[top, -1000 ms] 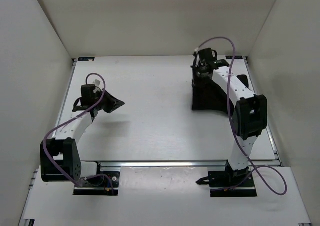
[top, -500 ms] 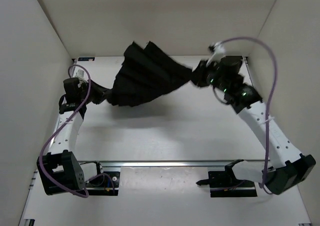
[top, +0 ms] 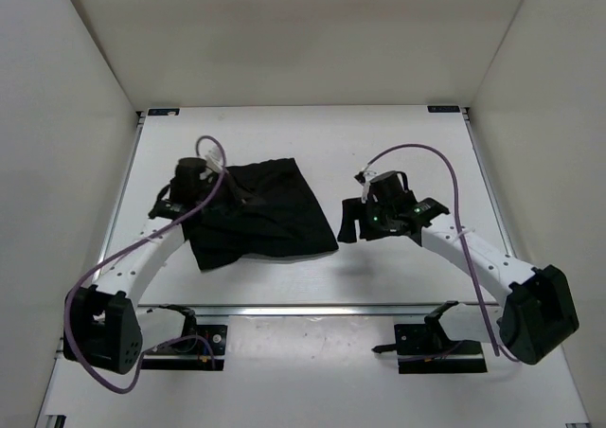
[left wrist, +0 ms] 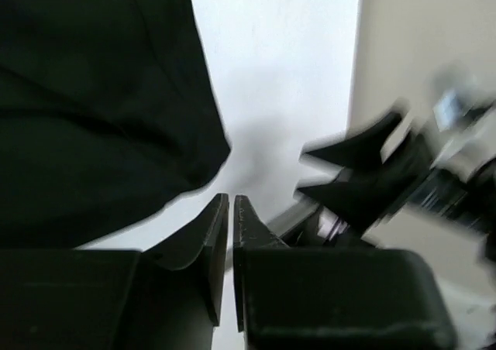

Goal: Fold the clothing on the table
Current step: Flatten the skirt out

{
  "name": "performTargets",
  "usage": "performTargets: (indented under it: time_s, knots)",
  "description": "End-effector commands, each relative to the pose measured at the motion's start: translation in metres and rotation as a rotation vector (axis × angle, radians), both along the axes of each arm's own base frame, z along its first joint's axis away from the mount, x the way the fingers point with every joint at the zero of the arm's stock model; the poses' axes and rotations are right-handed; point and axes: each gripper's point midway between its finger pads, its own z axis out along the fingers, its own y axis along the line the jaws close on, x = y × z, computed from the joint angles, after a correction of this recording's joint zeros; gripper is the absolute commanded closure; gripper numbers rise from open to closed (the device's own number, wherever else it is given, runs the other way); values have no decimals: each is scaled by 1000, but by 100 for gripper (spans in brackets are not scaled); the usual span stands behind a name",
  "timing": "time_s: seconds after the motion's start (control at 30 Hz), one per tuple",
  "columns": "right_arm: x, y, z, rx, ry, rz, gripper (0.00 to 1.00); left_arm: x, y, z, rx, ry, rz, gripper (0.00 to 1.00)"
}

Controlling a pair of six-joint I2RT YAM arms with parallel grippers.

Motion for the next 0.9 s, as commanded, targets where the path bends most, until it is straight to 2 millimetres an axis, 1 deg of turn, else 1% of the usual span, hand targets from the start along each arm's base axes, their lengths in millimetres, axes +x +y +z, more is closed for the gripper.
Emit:
performTargets:
  time_s: [0.0, 0.03, 0.07, 0.1, 0.13, 0.17, 0.2, 0.23, 0.3, 0.33, 0.37, 0.43, 0.47, 0.5, 0.53, 0.57, 0.6, 0.63, 0.67, 0.7, 0.73, 0.77, 0.8, 0.83, 0.87]
  knots:
    - [24, 14, 3, 26, -52, 104, 35, -37, -35, -37, 68, 69, -94, 81]
    - [31, 18, 1, 30, -45, 113, 35, -44, -44, -41, 57, 83, -99, 65]
    - [36, 22, -7, 23, -36, 122, 36, -54, -47, -59, 65, 121, -86, 62]
    - [38, 26, -9, 20, -38, 128, 35, -59, -45, -72, 86, 149, -72, 62]
    - [46, 32, -19, 7, -37, 135, 35, -59, -42, -81, 116, 162, -42, 56]
    - [53, 36, -27, -8, -29, 132, 35, -62, -34, -97, 157, 195, -10, 53]
    - [62, 42, -32, -20, -21, 139, 35, -65, -29, -109, 185, 223, 6, 53]
    - [65, 47, -34, -26, -23, 159, 33, -63, -22, -116, 209, 229, 35, 53]
    - [84, 57, -49, -69, 2, 157, 34, -60, -12, -130, 247, 263, 70, 53]
    - [87, 62, -51, -86, -7, 163, 34, -56, -7, -132, 268, 265, 89, 53]
    - [94, 66, -58, -102, 0, 170, 34, -55, -3, -138, 283, 280, 100, 52]
    - [98, 71, -69, -130, 17, 175, 35, -49, -1, -142, 314, 281, 115, 51]
    - [96, 74, -75, -136, 35, 194, 35, -47, 2, -149, 333, 295, 118, 52]
    - [91, 76, -85, -141, 59, 210, 40, -45, 4, -155, 344, 310, 117, 53]
    - [89, 73, -91, -148, 77, 209, 71, -41, 2, -158, 354, 318, 106, 54]
    - [78, 72, -99, -161, 104, 222, 100, -37, 3, -163, 361, 336, 106, 60]
    - [74, 69, -100, -166, 112, 210, 100, -36, 4, -165, 369, 340, 101, 64]
    - [64, 67, -102, -162, 132, 196, 100, -30, 6, -165, 374, 337, 104, 77]
    - [46, 60, -106, -167, 154, 201, 100, -20, 11, -166, 380, 341, 118, 88]
    - [40, 66, -101, -153, 141, 195, 100, -13, 15, -165, 368, 342, 130, 100]
    - [25, 64, -100, -138, 164, 187, 100, -2, 15, -162, 372, 339, 135, 100]
    - [8, 64, -99, -142, 171, 192, 100, 14, 20, -159, 376, 330, 148, 100]
    - [-10, 72, -97, -140, 183, 205, 100, 25, 26, -156, 380, 319, 162, 100]
    - [-21, 75, -92, -111, 199, 194, 100, 41, 31, -152, 396, 314, 165, 100]
    - [-37, 83, -90, -100, 212, 224, 100, 62, 27, -136, 387, 269, 167, 100]
